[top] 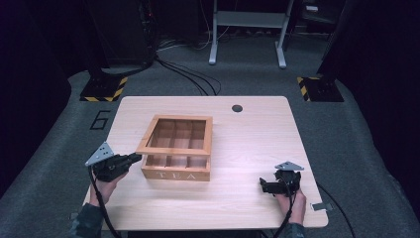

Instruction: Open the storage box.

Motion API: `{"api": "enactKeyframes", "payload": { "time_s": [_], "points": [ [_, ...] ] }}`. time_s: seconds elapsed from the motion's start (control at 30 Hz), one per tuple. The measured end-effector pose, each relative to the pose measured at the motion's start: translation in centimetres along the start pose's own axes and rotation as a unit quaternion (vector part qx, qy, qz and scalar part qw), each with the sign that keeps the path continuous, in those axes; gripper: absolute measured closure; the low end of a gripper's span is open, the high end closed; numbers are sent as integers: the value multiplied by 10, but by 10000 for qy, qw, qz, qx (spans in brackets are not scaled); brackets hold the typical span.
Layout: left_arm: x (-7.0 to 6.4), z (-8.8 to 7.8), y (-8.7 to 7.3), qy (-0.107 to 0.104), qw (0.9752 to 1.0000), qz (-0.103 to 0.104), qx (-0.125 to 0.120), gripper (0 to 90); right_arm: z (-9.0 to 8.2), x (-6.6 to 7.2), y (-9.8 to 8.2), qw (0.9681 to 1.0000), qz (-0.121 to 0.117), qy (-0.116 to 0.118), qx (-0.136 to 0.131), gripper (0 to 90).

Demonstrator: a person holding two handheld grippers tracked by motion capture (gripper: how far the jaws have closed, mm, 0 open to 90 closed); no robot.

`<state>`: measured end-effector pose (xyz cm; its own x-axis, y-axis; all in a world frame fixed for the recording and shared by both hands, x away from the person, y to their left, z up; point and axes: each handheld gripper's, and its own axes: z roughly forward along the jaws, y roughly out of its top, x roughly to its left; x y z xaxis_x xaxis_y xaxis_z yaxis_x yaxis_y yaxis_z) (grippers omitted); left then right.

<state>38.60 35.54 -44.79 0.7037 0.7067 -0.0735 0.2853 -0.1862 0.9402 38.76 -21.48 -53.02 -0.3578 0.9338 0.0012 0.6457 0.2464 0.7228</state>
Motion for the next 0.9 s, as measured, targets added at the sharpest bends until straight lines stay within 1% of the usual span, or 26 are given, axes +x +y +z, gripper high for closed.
{"api": "enactKeyframes", "payload": {
  "time_s": [0.1,0.13,0.33,0.6,0.67,0.77,0.8,0.87,0.9],
  "points": [
    [2,0,5,-64,10000,-51,43,858,0,0,0,10000,-2,1,0,2],
    [3,0,7,-84,9999,-104,37,857,0,0,0,10000,-2,0,0,2],
    [4,3,14,-75,9999,-58,52,855,0,0,0,10000,-1,2,1,2],
    [3,9,22,-65,10000,-44,-51,847,0,0,0,10000,-1,1,1,2],
    [4,9,24,-74,9999,-77,-92,844,0,0,0,10000,-1,1,0,2],
    [4,12,28,-69,9999,-58,-98,839,0,0,0,10000,-1,2,1,2],
    [4,12,29,-76,9999,-79,-106,839,0,0,0,10000,-2,2,1,2],
    [4,13,32,-79,9999,-43,-87,837,0,0,0,10000,-1,2,0,2],
    [4,14,33,-81,9999,-63,-96,836,0,0,0,10000,-1,2,0,2]
  ]
}}
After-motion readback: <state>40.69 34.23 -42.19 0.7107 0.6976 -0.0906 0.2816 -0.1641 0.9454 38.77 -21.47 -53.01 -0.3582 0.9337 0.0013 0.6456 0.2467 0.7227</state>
